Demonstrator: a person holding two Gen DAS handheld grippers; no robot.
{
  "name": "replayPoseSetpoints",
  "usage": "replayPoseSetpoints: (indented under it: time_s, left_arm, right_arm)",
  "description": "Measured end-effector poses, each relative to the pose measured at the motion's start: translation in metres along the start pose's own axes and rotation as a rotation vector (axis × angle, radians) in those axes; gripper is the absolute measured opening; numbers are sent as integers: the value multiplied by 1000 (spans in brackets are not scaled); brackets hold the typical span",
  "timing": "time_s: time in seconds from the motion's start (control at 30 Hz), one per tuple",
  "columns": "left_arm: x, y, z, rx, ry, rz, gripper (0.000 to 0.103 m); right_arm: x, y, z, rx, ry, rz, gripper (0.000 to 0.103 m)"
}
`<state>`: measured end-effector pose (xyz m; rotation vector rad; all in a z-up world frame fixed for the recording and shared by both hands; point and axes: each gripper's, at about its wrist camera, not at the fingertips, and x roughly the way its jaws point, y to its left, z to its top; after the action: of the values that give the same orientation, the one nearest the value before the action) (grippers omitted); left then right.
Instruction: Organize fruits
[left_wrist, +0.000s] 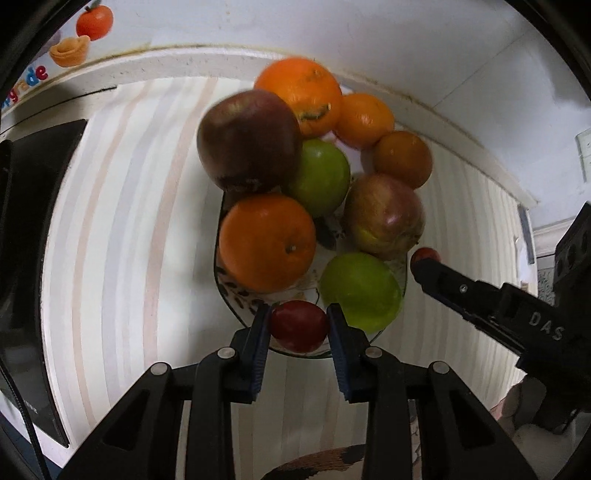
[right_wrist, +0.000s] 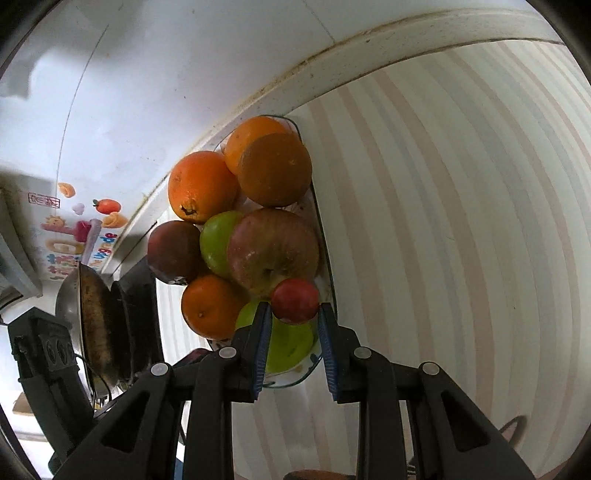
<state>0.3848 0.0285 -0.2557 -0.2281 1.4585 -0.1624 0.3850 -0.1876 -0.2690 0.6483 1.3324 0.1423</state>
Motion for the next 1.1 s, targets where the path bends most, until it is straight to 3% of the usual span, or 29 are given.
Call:
replayPoseSetpoints:
  time_s: [0.17, 0.23, 0.4, 0.47, 0.5, 0.53, 0.63, 0.73, 0.87, 1.1]
  left_arm:
    - [8, 4, -2, -33, 43, 3, 32]
    - [4, 6, -2, -45, 36, 16, 41]
    - [-10, 9, -3, -44, 3, 37, 74]
    - [-19, 10, -6, -37, -16, 61, 81]
    - [-24, 10, -8, -33, -25, 76, 84]
    - [-29, 9, -10, -25, -38, 96, 85]
    - [-49, 12, -20, 1, -76, 153, 85]
    - [-71, 16, -32, 7, -105, 192, 85]
    - [-103, 11, -51, 30, -152, 231, 85]
    - [-160, -1, -88, 66, -240, 235, 85]
  right_arm:
    - [10, -4, 2, 28, 35, 23, 32]
    - [11, -9, 2, 50, 39, 40, 45]
    - [1, -16, 3, 59, 25, 59, 57]
    - [-10, -14, 1, 33, 9, 34, 69]
    - [-17, -11, -1, 6, -9, 1, 82]
    - [-25, -6, -4, -37, -33, -45, 91]
    - [-48, 11, -21, -155, -82, -177, 93]
    - [-68, 22, -41, -217, -117, -249, 97]
    - [-92, 40, -70, -275, -161, -297, 97]
    - [-144, 79, -120, -367, -260, -344, 99]
